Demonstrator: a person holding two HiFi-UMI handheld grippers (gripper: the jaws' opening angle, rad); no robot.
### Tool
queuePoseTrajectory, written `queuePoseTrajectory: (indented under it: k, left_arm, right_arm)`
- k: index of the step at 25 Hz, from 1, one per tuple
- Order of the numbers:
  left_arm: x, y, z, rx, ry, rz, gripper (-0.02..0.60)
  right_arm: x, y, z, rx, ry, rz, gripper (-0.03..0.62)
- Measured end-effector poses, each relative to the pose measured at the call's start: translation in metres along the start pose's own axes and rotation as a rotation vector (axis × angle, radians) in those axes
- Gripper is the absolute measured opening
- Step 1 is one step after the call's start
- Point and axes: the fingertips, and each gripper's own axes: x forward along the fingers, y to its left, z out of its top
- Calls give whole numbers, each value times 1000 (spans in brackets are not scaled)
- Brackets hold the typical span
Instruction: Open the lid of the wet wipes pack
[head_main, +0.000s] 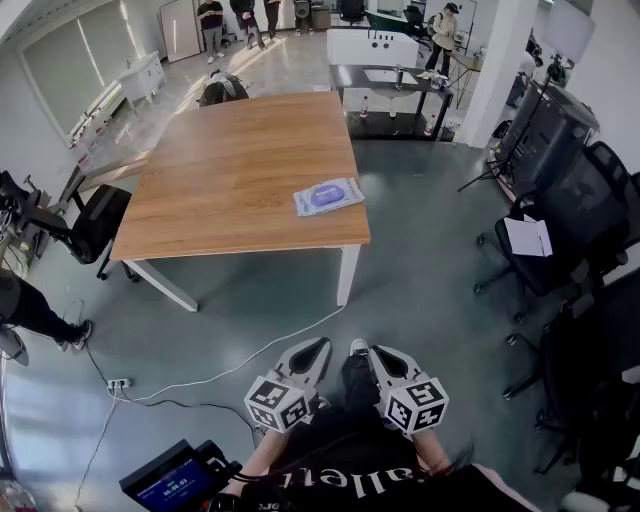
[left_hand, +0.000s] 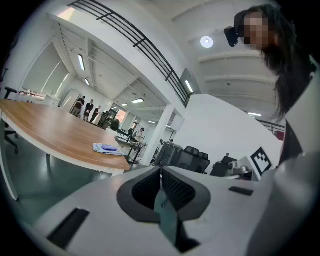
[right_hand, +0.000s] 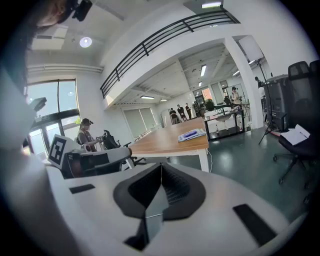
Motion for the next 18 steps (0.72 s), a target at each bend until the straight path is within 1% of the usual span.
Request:
queuePoseTrajectory:
  k: [4,8,12,18]
  left_arm:
    - [19,13,6,-7,-10,9,3]
    - [43,30,13,-15,-4,43,2]
    - [78,53,17,-28,4,72,2]
    - [142,80,45,-28,-4,116,2]
  right_arm:
    - [19,-17,11,4,-2,13,12]
    - [39,-38,26,15,4,32,12]
    - [69,-69,40,19,22,57,12]
    - [116,-122,88,-4,46,109,12]
